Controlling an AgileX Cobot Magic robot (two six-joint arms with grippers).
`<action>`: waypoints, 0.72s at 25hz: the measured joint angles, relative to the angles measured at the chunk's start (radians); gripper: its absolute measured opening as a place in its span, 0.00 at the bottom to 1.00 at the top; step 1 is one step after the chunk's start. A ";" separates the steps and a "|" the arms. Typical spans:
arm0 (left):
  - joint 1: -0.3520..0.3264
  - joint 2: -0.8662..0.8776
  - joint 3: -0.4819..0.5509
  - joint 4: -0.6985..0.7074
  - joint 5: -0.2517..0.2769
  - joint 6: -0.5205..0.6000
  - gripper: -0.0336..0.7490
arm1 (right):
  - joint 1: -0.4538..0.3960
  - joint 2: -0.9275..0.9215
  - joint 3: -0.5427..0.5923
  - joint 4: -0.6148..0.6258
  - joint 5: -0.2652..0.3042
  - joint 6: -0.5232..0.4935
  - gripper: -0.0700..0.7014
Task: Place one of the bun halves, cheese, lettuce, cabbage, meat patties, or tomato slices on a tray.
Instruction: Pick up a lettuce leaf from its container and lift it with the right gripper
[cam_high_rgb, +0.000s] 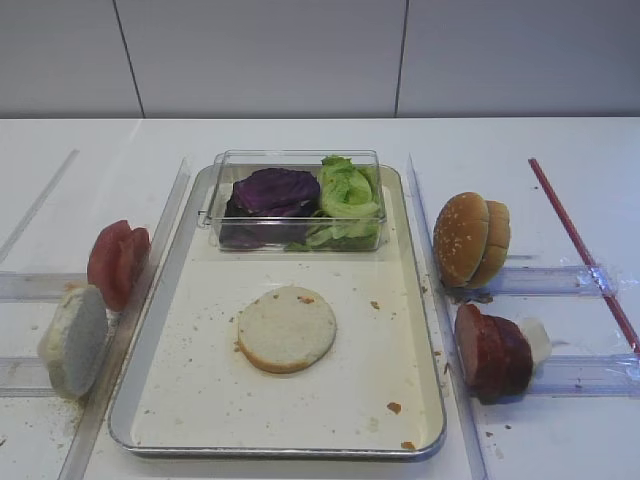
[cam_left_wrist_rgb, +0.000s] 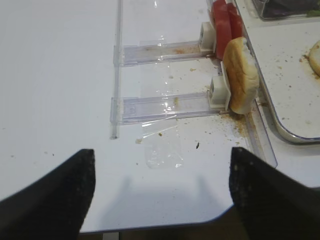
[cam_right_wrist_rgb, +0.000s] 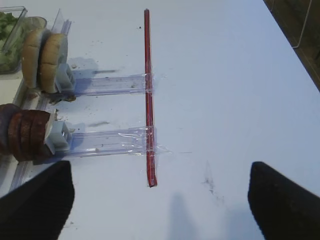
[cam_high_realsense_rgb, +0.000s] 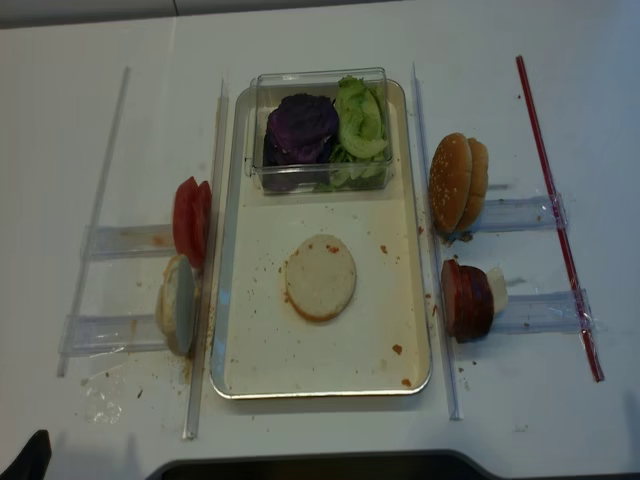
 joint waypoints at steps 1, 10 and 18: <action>0.000 0.000 0.000 0.000 0.000 0.000 0.69 | 0.000 0.000 0.000 0.000 0.000 0.000 0.99; 0.000 0.000 0.000 0.000 0.000 0.000 0.68 | 0.000 0.000 0.000 0.000 0.000 0.000 0.99; 0.000 0.000 0.000 0.000 0.000 0.000 0.67 | 0.000 0.000 0.000 -0.044 0.000 0.002 0.99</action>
